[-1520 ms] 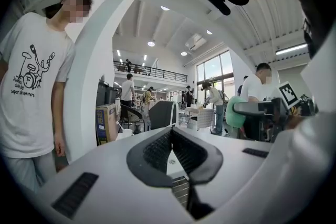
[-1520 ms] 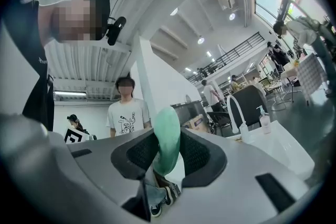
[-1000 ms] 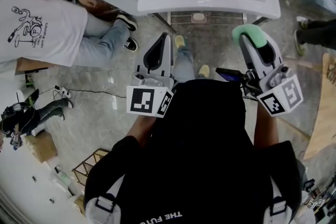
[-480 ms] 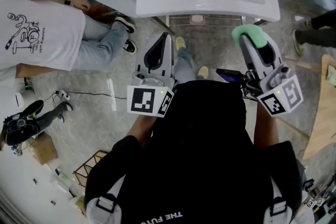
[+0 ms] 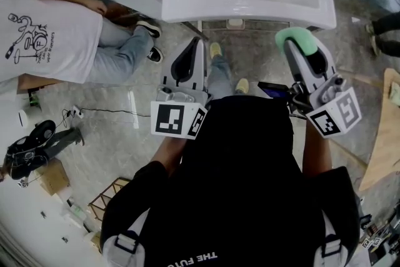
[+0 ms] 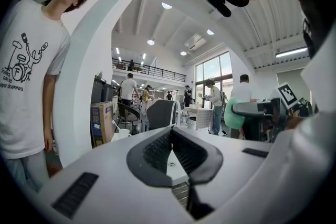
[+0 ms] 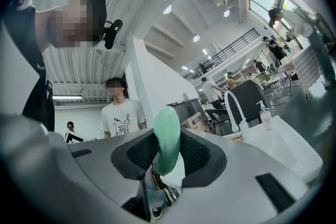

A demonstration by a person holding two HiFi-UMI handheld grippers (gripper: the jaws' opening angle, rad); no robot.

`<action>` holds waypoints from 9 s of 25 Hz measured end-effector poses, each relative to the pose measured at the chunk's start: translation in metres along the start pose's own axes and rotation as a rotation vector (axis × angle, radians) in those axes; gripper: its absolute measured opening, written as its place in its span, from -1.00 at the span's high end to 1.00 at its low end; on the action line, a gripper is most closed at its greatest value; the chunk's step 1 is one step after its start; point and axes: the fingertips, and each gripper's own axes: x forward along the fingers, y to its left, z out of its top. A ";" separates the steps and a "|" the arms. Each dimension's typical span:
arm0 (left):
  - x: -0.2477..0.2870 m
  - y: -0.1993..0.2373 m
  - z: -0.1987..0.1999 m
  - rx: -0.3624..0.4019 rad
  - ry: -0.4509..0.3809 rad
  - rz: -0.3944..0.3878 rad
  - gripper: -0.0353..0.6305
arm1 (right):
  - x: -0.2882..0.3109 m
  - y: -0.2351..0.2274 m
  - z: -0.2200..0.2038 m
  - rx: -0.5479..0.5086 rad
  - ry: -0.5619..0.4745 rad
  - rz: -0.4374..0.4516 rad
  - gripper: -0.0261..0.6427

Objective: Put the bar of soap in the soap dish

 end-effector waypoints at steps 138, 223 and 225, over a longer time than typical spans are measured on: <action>0.181 0.206 0.079 -0.073 0.011 -0.063 0.88 | 0.275 -0.081 0.062 -0.002 0.097 -0.085 0.54; 0.290 0.295 -0.047 -0.241 0.298 0.020 0.88 | 0.397 -0.196 -0.157 -0.120 0.714 -0.112 0.54; 0.291 0.298 -0.046 -0.235 0.294 0.023 0.88 | 0.397 -0.203 -0.173 -0.178 0.781 -0.123 0.54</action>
